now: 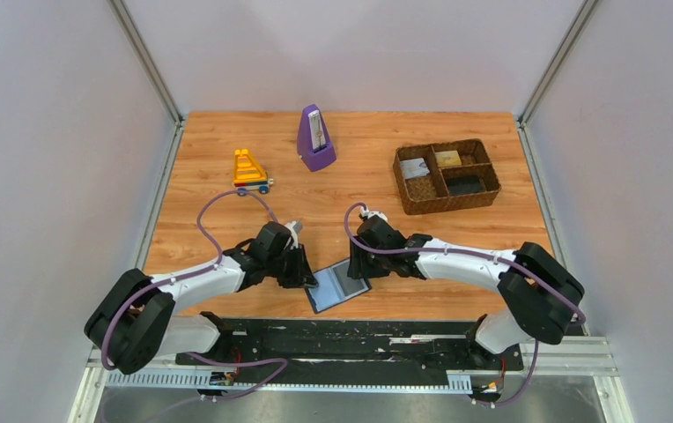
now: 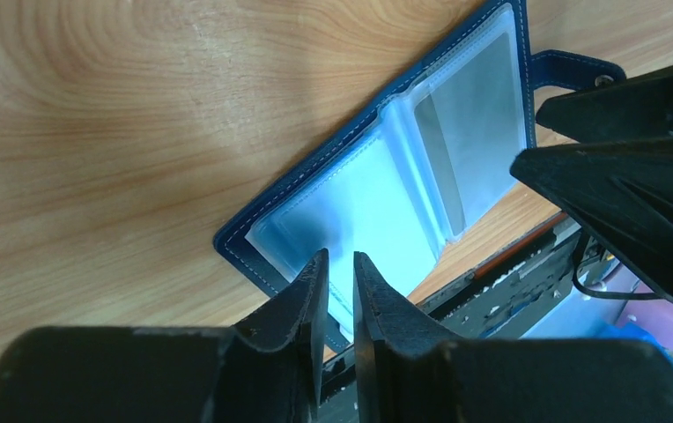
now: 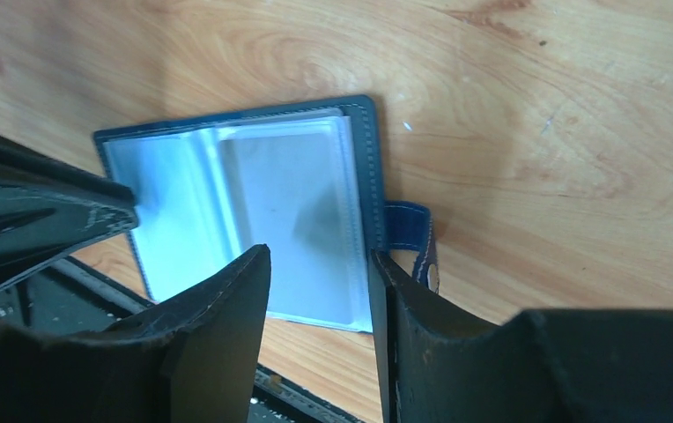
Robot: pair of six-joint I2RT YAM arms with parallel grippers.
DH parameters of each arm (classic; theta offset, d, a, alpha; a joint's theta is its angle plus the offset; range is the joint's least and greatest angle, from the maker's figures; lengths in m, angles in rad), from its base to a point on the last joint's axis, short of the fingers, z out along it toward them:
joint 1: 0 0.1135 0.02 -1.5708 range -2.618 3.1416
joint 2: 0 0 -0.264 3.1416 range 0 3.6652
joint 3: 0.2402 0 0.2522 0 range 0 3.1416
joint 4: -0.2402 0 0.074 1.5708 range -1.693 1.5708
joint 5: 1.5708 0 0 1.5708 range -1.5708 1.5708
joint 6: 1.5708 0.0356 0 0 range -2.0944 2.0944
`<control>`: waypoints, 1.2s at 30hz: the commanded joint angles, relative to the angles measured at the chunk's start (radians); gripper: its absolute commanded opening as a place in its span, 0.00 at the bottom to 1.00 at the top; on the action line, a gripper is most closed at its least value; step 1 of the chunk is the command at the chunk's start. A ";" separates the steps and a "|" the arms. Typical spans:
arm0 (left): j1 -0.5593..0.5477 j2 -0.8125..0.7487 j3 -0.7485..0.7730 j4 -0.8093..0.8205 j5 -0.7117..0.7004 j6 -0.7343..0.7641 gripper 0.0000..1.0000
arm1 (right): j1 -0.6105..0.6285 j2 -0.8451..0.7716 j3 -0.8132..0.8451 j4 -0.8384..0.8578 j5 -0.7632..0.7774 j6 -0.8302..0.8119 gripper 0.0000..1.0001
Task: Take the credit cards out of the card holder
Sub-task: Remove the credit card from the card holder.
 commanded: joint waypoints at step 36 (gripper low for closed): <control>0.000 -0.012 -0.003 -0.016 0.011 -0.007 0.33 | 0.041 0.015 0.038 0.021 0.047 -0.025 0.35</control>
